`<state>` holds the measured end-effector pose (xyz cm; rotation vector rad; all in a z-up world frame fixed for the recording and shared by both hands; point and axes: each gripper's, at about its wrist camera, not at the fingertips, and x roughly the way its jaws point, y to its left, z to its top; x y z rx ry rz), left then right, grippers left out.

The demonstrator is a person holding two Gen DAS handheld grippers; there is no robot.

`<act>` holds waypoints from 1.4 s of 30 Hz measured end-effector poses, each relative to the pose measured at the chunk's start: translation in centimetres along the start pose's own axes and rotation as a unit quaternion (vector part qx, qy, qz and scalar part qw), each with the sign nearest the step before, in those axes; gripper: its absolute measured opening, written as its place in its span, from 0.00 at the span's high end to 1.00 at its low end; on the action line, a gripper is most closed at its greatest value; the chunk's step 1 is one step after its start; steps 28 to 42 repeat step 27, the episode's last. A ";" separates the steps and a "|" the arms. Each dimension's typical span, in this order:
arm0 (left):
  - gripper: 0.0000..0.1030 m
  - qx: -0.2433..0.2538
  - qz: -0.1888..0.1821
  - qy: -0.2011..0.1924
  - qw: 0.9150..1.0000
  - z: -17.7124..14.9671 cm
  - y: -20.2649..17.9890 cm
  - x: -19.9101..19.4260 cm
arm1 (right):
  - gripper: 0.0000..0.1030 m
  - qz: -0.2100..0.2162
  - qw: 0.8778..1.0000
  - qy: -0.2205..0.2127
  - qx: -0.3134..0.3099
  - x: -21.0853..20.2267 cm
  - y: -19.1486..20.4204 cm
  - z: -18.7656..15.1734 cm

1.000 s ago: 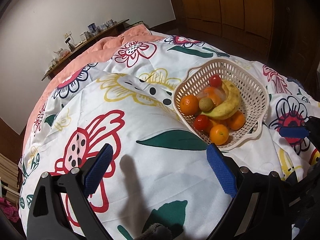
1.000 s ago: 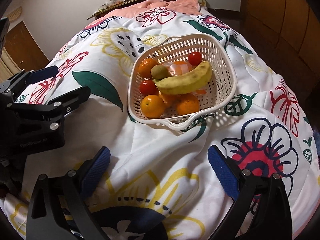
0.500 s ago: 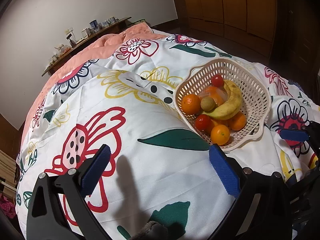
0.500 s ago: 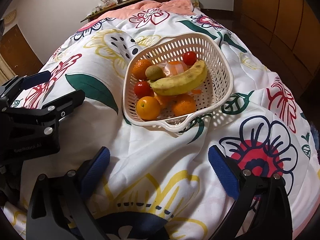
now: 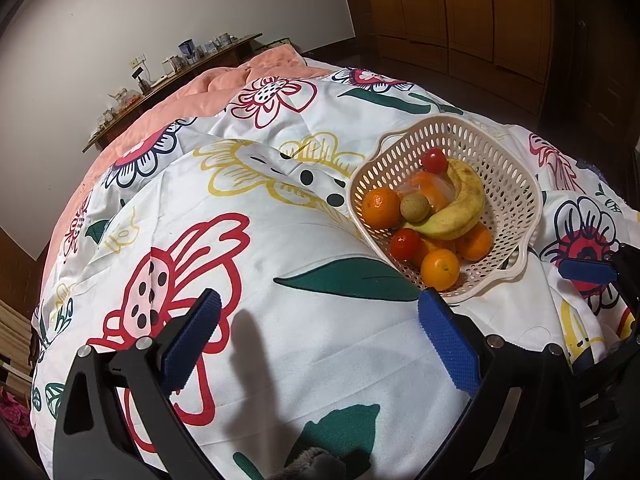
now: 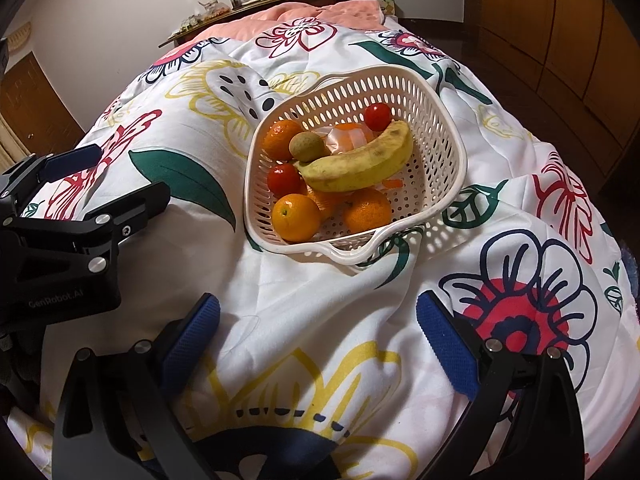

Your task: Organize fruits

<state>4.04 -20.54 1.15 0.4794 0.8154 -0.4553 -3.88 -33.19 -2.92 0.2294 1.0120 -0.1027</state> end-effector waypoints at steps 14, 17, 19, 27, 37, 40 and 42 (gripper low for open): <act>0.03 0.002 0.002 -0.002 1.000 0.0 0.0 0.0 | 0.05 0.000 1.000 0.000 0.000 0.0 0.0 0.0; 0.03 0.003 0.002 -0.002 1.000 -0.1 0.0 0.0 | 0.05 0.000 1.000 0.000 0.000 0.1 0.0 0.0; 0.03 0.002 0.002 -0.002 1.000 -0.1 -0.1 0.0 | 0.05 0.000 1.000 0.000 0.000 0.0 0.0 0.0; 0.03 0.002 0.002 -0.002 1.000 -0.1 -0.1 0.0 | 0.05 0.000 1.000 0.000 0.000 0.0 0.0 0.0; 0.03 0.002 0.002 -0.002 1.000 -0.1 -0.1 0.0 | 0.05 0.000 1.000 0.000 0.000 0.0 0.0 0.0; 0.03 0.002 0.002 -0.002 1.000 -0.1 -0.1 0.0 | 0.05 0.000 1.000 0.000 0.000 0.0 0.0 0.0; 0.03 0.002 0.002 -0.002 1.000 -0.1 -0.1 0.0 | 0.05 0.000 1.000 0.000 0.000 0.0 0.0 0.0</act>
